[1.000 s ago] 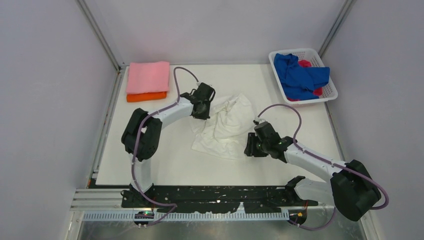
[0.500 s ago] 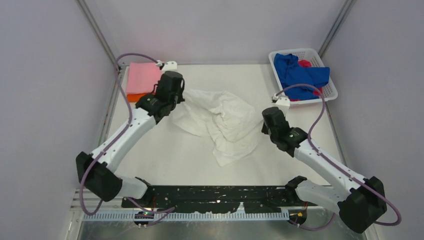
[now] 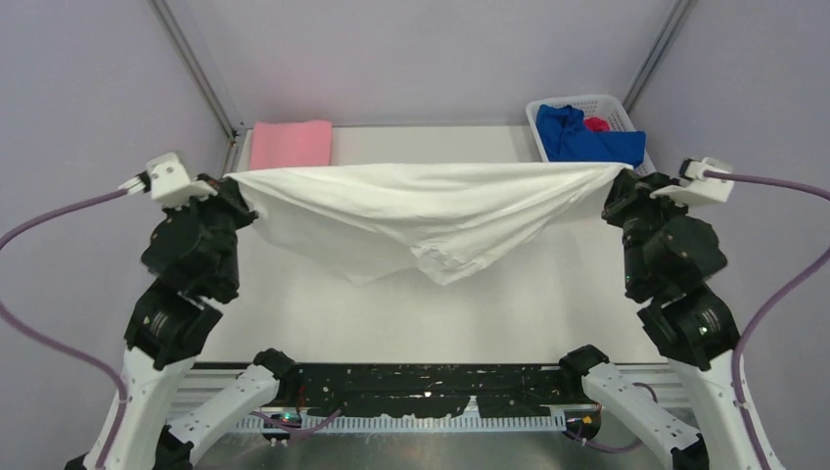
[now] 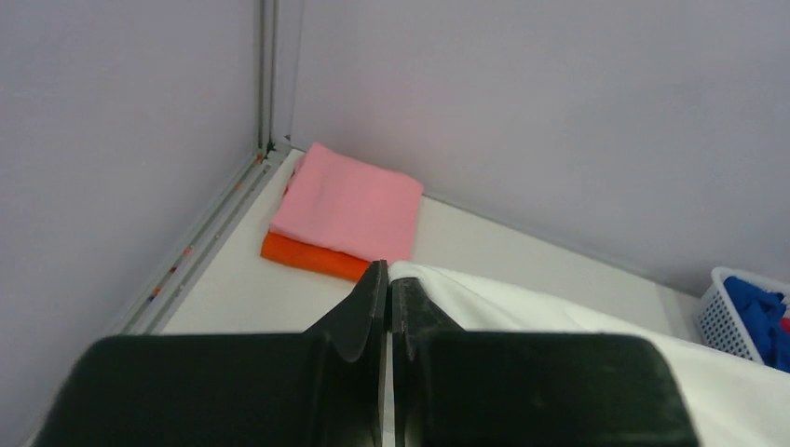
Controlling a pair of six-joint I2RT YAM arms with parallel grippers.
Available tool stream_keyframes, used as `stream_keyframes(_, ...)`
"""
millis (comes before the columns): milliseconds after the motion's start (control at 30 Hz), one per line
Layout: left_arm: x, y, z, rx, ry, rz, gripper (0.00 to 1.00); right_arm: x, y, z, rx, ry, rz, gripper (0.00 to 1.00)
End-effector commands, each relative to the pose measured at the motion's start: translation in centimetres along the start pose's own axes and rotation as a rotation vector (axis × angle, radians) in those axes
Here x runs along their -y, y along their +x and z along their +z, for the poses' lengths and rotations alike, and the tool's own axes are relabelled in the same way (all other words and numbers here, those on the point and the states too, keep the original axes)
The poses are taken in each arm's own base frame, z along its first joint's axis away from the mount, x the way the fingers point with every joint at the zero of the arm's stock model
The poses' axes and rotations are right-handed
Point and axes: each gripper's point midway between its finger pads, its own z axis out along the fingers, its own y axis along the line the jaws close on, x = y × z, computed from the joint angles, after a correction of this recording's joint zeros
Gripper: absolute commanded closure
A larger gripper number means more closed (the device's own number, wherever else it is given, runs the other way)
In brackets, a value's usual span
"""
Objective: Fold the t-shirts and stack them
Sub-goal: Flatten out the tshirt
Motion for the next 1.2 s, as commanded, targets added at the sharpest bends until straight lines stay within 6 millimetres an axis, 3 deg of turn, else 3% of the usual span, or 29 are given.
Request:
stream_keyframes(0,-3.9,-4.6,-3.2,0.159,-0.057,-0.073,1.00,2.0,-6.8,-3.1,0.153,0.021,0.022,0.95)
stream_keyframes(133,-5.2,-7.6,-6.9,0.246,0.053,-0.163,1.00,2.4,-10.5,-5.8,0.227,-0.036,0.043,0.95)
stream_keyframes(300,-4.9,-9.5,-10.4,0.317,0.235,-0.233,1.00,1.4,-12.5,-8.5,0.258,-0.174,0.067,0.95)
stream_keyframes(400,-4.9,-9.2,-10.9,0.304,0.256,-0.233,1.00,1.2,-12.4,-9.0,0.249,-0.201,0.076,0.95)
stream_keyframes(533,-3.8,-6.8,-9.2,0.226,0.239,-0.200,1.00,1.9,-10.8,-7.7,0.194,-0.129,0.052,0.95)
stream_keyframes(667,-2.1,-1.4,-5.0,0.080,0.148,-0.106,1.00,2.5,-6.9,-4.4,0.076,0.019,-0.020,0.95)
stream_keyframes(733,-2.1,2.6,-2.3,-0.012,0.036,-0.036,1.00,3.1,-3.5,-2.2,-0.011,0.123,-0.075,0.95)
stream_keyframes(767,-2.1,5.0,-1.0,-0.061,-0.013,0.009,1.00,3.1,-0.7,-0.7,-0.078,0.166,-0.119,0.95)
stream_keyframes(800,-1.7,8.0,0.8,-0.131,-0.050,0.072,1.00,3.4,0.7,0.1,-0.107,0.205,-0.140,0.95)
stream_keyframes(933,-0.5,20.5,6.3,-0.499,-0.050,0.184,0.99,4.0,12.5,4.8,-0.389,0.257,-0.231,0.95)
stream_keyframes(1000,-0.8,25.1,8.7,-0.645,-0.082,0.219,0.86,5.0,18.6,7.2,-0.520,0.284,-0.248,0.91)
stream_keyframes(1067,-1.4,27.6,11.0,-0.734,-0.140,0.251,0.59,5.8,21.2,9.1,-0.572,0.311,-0.248,0.80)
stream_keyframes(1100,-2.0,28.3,12.2,-0.760,-0.178,0.263,0.43,5.9,20.8,10.2,-0.559,0.325,-0.237,0.77)
stream_keyframes(1133,-2.4,28.2,13.2,-0.771,-0.218,0.271,0.27,6.2,21.7,10.9,-0.578,0.346,-0.257,0.73)
stream_keyframes(1167,-3.0,28.3,14.0,-0.786,-0.257,0.283,0.05,6.2,20.8,11.7,-0.556,0.362,-0.252,0.55)
